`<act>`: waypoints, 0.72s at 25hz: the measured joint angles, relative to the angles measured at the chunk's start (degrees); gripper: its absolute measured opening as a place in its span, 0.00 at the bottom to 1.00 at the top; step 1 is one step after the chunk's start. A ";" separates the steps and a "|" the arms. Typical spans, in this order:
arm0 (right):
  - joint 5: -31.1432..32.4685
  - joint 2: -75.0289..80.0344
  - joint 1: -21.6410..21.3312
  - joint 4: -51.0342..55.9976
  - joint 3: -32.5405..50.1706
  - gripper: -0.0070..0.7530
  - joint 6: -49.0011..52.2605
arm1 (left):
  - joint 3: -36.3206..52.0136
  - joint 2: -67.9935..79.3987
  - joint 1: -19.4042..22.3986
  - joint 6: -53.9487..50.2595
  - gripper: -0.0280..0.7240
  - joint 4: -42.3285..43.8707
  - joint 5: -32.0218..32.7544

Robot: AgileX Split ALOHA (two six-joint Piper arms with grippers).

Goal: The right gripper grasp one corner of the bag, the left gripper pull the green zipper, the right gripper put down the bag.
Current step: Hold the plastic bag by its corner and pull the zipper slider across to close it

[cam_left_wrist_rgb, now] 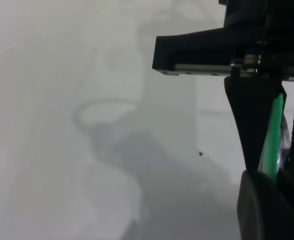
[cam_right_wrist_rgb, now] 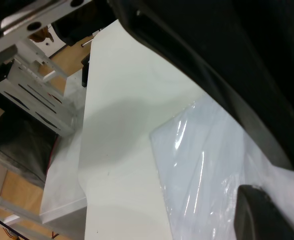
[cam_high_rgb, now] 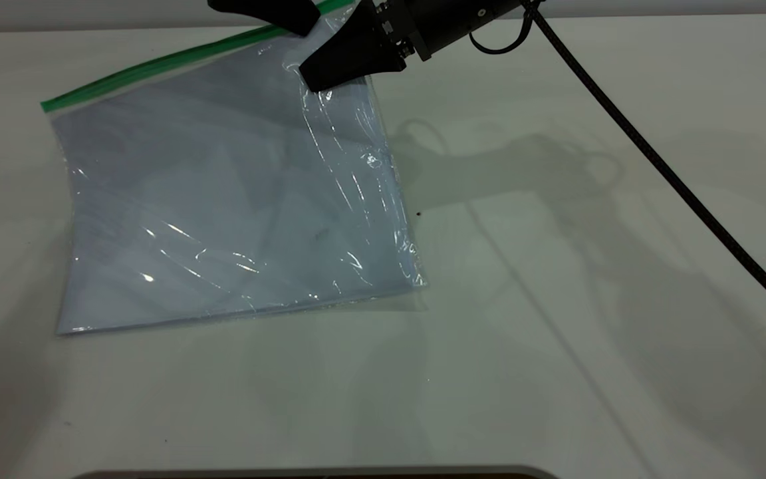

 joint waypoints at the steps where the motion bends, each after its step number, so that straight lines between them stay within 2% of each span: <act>1: 0.00 0.00 0.00 0.00 0.00 0.06 0.22 | 0.00 0.00 -0.06 0.00 0.11 0.27 -0.18; 7: 0.51 0.06 -1.71 0.23 0.00 0.06 2.30 | -0.11 -0.05 0.21 0.12 0.11 1.36 -1.14; 13: 2.62 0.06 -5.01 2.46 -0.04 0.06 2.92 | -0.16 0.00 2.79 0.06 0.11 1.41 -0.91; 18: 4.05 0.06 -8.46 3.01 -0.04 0.06 3.87 | -0.16 0.00 4.79 0.01 0.10 4.81 0.48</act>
